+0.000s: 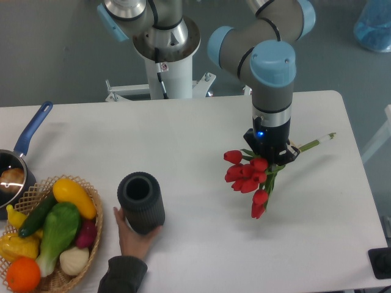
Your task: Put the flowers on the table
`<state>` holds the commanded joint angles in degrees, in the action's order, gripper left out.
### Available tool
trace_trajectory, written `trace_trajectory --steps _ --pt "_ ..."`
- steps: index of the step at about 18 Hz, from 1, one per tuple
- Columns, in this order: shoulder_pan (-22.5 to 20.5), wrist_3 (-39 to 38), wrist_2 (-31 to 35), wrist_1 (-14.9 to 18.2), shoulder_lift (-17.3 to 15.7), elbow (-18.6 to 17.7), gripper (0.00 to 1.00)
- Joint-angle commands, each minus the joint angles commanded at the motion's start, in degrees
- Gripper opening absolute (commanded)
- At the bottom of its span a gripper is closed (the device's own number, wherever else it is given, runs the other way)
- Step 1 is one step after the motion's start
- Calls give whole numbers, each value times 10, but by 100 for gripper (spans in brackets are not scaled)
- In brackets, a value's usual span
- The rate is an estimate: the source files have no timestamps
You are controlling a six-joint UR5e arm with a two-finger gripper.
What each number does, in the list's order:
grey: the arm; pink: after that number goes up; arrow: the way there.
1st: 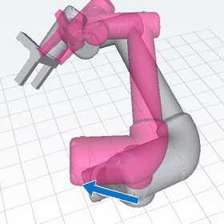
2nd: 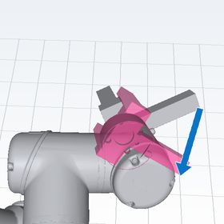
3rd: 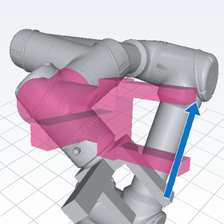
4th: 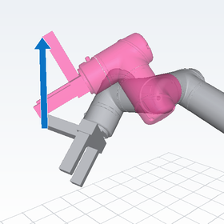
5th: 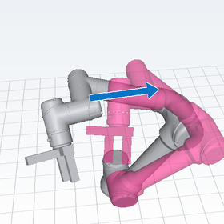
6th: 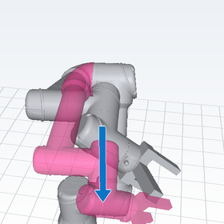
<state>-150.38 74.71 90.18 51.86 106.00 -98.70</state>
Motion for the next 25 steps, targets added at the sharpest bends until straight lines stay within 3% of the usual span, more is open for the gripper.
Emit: trace_trajectory --steps 8,10,12,13,14,25 --pt "6 -4 0 4 5 -11 4" --pt "6 -4 -1 4 8 -12 10" --pt "6 -4 -4 4 9 -13 36" --pt "6 -4 -6 3 9 -17 85" --pt "6 -4 -7 0 9 -19 100" --pt "-7 1 -30 -10 11 -19 100"
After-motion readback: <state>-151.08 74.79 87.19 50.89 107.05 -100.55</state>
